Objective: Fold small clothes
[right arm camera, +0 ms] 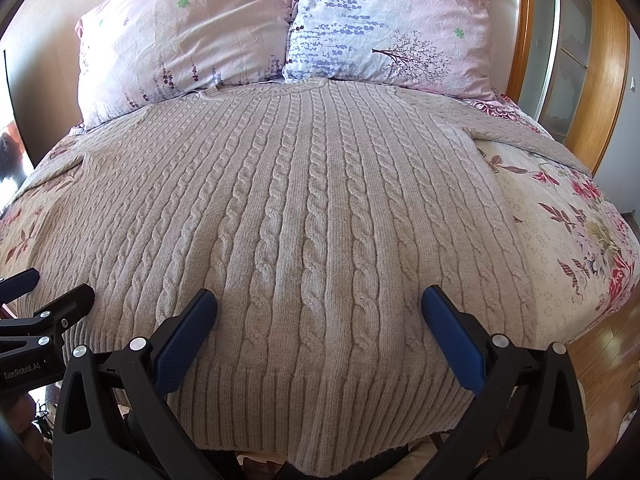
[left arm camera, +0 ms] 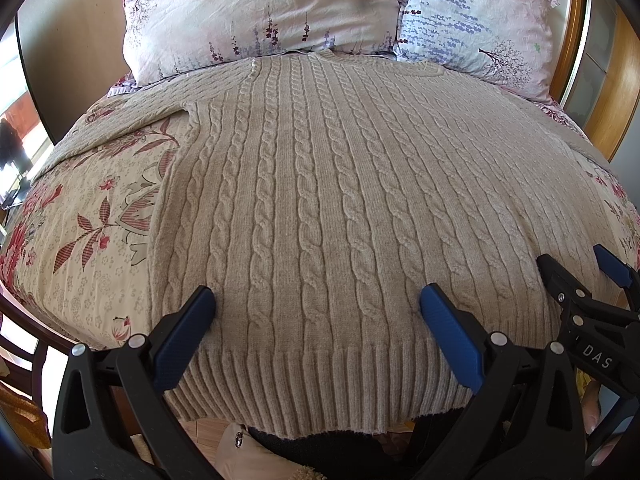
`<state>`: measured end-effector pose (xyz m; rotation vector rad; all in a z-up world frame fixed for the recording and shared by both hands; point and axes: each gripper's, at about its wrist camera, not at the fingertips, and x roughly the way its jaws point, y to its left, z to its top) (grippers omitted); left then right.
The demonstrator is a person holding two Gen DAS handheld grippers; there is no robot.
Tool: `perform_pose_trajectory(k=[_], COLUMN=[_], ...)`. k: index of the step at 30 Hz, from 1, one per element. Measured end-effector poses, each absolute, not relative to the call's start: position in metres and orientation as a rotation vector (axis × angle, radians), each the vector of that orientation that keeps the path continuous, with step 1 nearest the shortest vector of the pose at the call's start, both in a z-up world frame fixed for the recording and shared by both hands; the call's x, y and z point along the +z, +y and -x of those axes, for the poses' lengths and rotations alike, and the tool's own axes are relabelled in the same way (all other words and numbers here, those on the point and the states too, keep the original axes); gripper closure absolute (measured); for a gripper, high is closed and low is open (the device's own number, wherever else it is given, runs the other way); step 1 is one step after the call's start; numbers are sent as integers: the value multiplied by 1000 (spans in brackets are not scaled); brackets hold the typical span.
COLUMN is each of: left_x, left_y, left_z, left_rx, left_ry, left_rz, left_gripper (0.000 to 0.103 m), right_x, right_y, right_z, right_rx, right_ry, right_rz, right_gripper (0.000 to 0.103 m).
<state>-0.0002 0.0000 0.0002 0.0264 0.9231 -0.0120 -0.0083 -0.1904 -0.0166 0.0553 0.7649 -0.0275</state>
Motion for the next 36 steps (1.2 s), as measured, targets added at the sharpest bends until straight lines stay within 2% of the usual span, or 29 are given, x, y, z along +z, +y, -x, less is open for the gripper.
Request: perform_pose_trajectory(k=[27,31,36], left_x=[5,16,45], left_y=[-2,-2,0], left_z=[-13,-34,-60], left_rx=[-44,-63,-102], left_ry=[927,900,784], left_rz=[-80,-89,-78], left_gripper=[2,2,2], right_x=[-14,1,25], right_y=[-213,-247,-359], right_z=[1,-17,-60], right_rx=[169,152,32], right_ry=[730,713,651], right_rz=[-24,-130,-465], right_gripper=[1,1,2])
